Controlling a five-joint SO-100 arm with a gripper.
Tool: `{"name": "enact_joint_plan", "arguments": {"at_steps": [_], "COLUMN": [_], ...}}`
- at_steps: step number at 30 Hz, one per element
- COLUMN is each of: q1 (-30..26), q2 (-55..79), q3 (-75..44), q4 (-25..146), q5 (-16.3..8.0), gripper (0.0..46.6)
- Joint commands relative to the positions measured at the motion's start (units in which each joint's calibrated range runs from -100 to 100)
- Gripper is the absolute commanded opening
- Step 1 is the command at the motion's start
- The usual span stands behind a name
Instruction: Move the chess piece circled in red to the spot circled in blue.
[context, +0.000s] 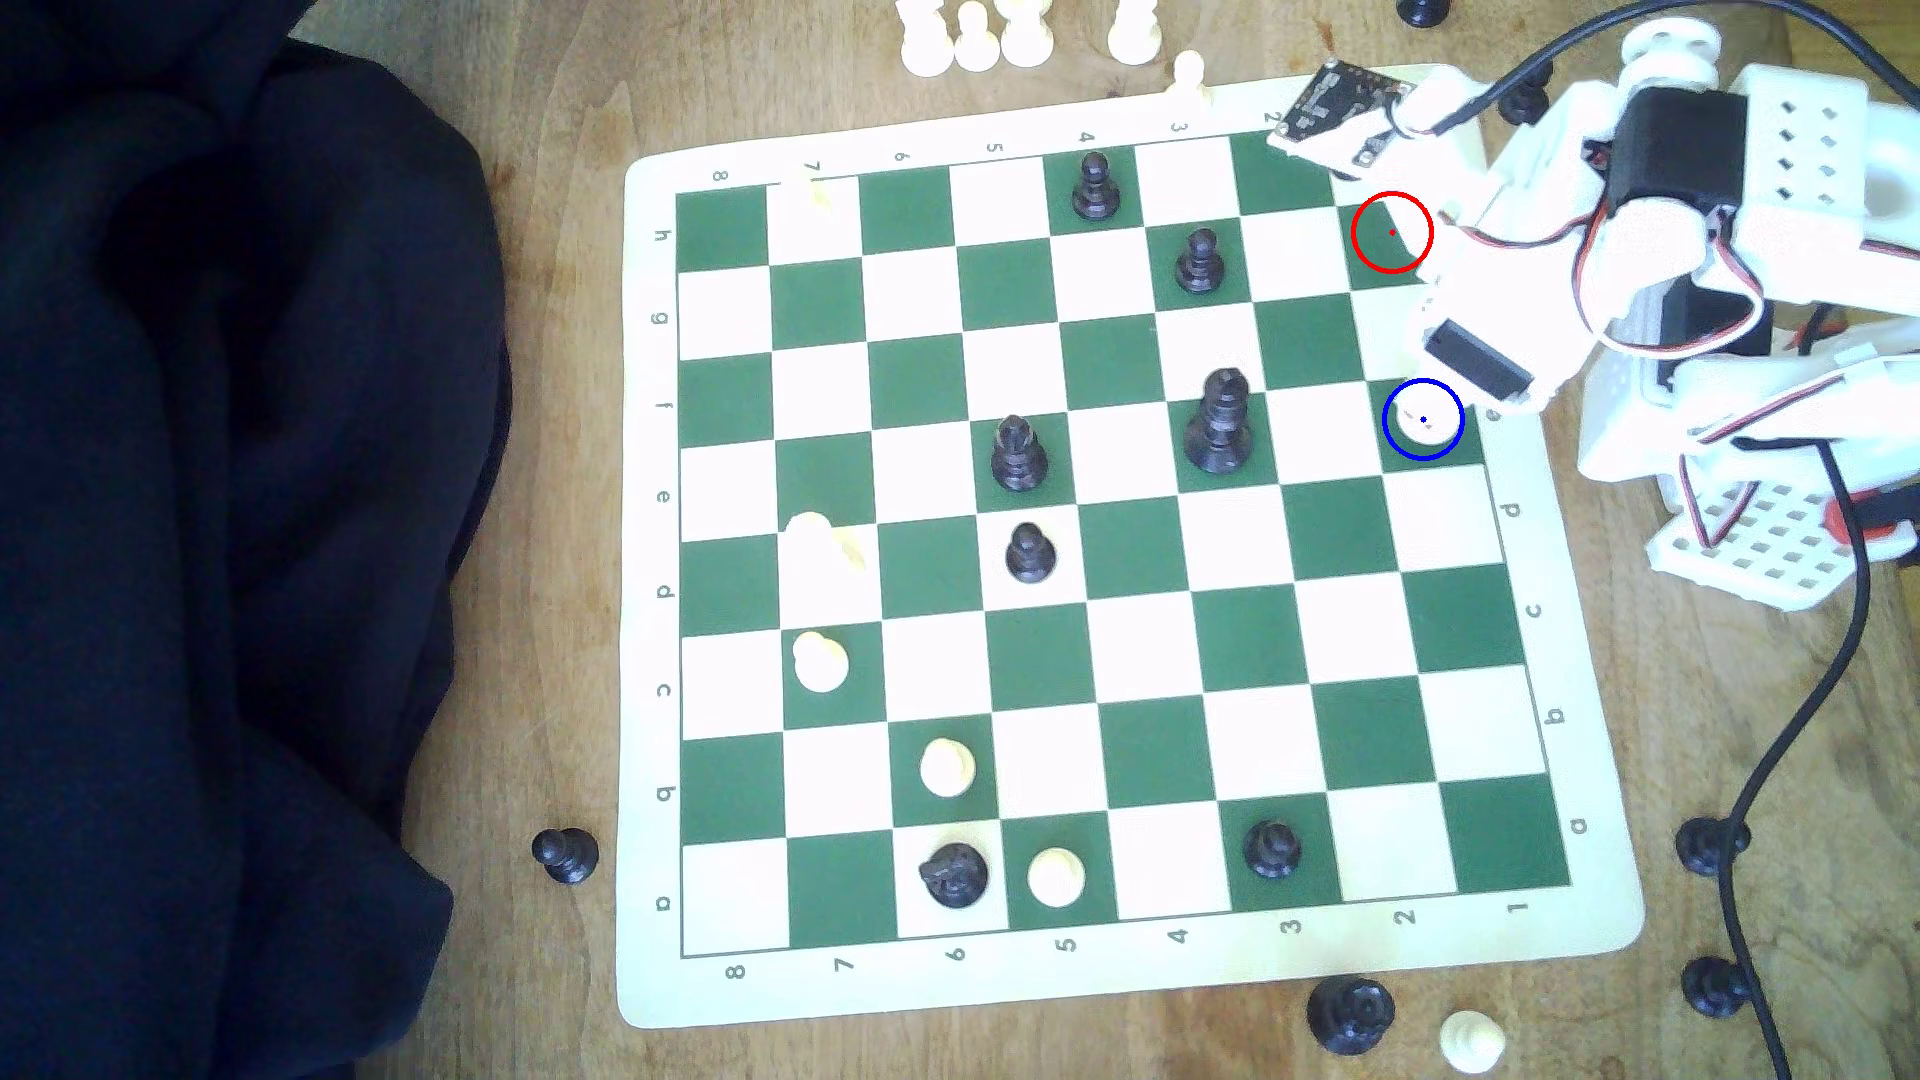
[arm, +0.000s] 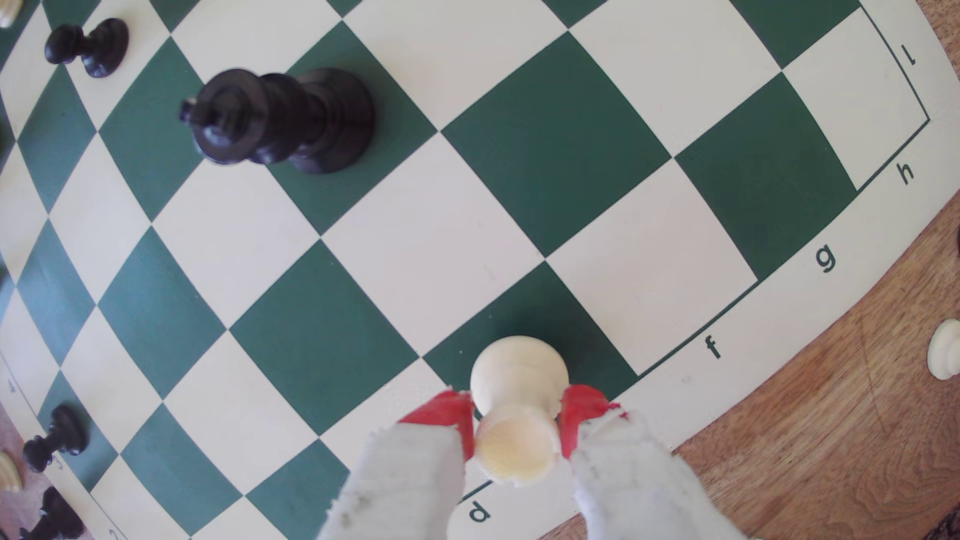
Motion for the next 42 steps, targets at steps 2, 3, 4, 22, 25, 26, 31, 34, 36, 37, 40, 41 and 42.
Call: {"name": "enact_joint_plan", "arguments": {"at_steps": [2,3,4,22,25,26,31,34,36,37,40,41,42], "q1": [0.2,0.3,0.4,1.9,2.0,2.0,3.4,4.1,4.6,4.9,6.1,6.4,6.3], "q2": [1.6,1.7,1.8,3.1,3.2,3.5,2.3,-0.4,-1.9,-2.2,-3.1,-3.1,-2.9], "q3": [0.6,0.7,0.7,1.6,0.7,0.2,-4.7,-6.2,-8.2,-9.0,-10.5,-11.1,-11.6], "q4": [-2.9,-3.1,-3.2,-3.4,-2.9,-2.4,3.8,6.4,9.8,11.1,13.6,14.4,15.2], "q5": [0.4,0.5,0.6,2.3,2.3,2.4,3.7,3.9,4.5,4.7,5.9,6.3,6.6], "gripper": [0.2,0.2,0.2,11.7,18.5,19.1,24.0,22.9,26.3,26.8,26.8,26.4,25.9]}}
